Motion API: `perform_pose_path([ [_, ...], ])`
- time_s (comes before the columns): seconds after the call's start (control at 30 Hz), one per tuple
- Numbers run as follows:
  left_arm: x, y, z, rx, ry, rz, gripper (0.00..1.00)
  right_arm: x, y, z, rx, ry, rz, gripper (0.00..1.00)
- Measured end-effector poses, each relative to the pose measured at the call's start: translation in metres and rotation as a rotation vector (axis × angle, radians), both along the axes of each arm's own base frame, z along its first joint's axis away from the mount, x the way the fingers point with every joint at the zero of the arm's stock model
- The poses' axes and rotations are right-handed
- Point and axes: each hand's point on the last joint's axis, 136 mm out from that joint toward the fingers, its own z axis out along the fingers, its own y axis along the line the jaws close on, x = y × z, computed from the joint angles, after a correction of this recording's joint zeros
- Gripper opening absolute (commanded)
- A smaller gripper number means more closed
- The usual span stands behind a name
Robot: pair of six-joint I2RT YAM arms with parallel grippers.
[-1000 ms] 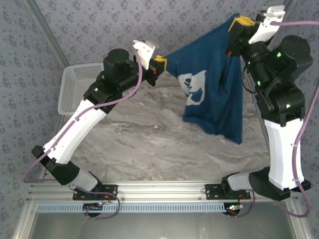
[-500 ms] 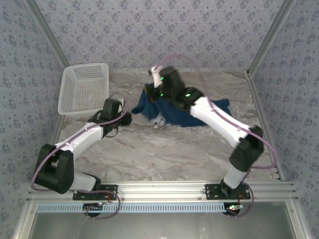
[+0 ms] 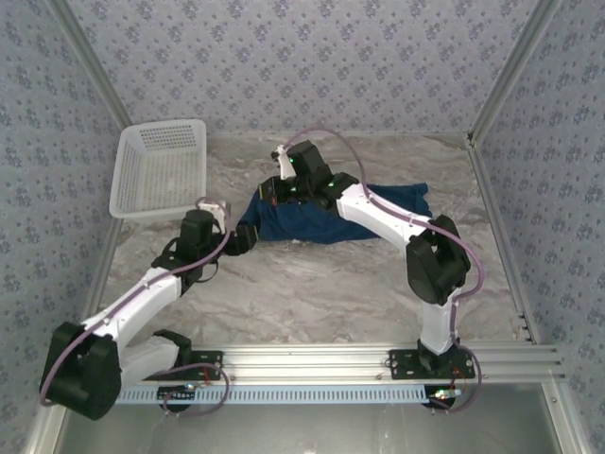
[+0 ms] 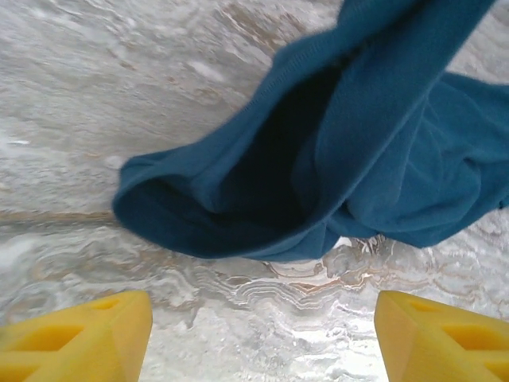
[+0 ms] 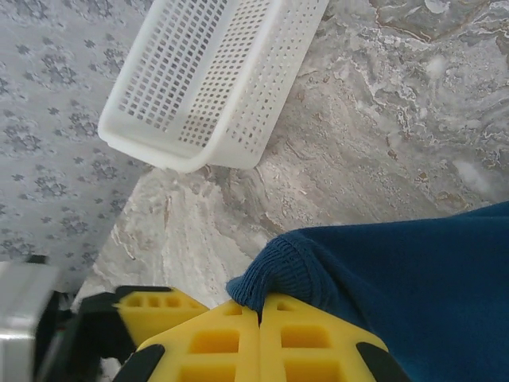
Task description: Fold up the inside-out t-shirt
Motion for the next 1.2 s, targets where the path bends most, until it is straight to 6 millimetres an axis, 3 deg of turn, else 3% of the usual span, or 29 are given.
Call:
perform_pose_path([
  [0.13,0.017,-0.015,-0.004,0.004,0.0,-0.042,0.66,0.004,-0.005,0.001,0.015,0.018,-0.004,0.01],
  [0.27,0.041,-0.034,0.01,-0.021,-0.052,-0.079,0.55,0.002,-0.004,0.002,0.026,0.031,0.005,0.02],
  [0.33,0.051,-0.042,0.017,-0.038,-0.08,-0.095,0.4,0.001,-0.003,0.002,0.028,0.033,0.009,0.03],
  [0.4,0.06,-0.05,0.021,-0.06,-0.094,-0.107,0.14,0.001,-0.003,0.002,0.029,0.034,0.011,0.08],
  [0.43,0.063,-0.053,0.021,-0.068,-0.097,-0.114,0.03,0.001,-0.003,0.002,0.028,0.036,0.01,0.15],
  [0.47,0.064,-0.054,0.021,-0.073,-0.099,-0.119,0.0,0.001,-0.005,0.002,0.028,0.042,0.008,0.23],
  [0.6,0.067,-0.05,0.021,-0.102,-0.084,-0.101,0.0,0.01,-0.019,-0.002,0.005,0.042,-0.004,0.48],
  [0.73,0.057,-0.03,0.017,-0.145,-0.043,-0.054,0.0,0.013,-0.071,-0.022,-0.127,-0.043,-0.026,0.53],
  [0.83,0.048,-0.027,0.019,-0.163,-0.026,-0.055,0.0,0.004,-0.096,-0.044,-0.262,-0.127,0.014,0.54],
  [1.1,0.039,-0.026,0.025,-0.173,-0.012,-0.067,0.0,-0.026,-0.08,-0.1,-0.456,-0.243,0.246,0.57],
  [1.2,0.037,-0.025,0.022,-0.171,0.002,-0.069,0.0,-0.032,-0.076,-0.115,-0.492,-0.259,0.296,0.53],
])
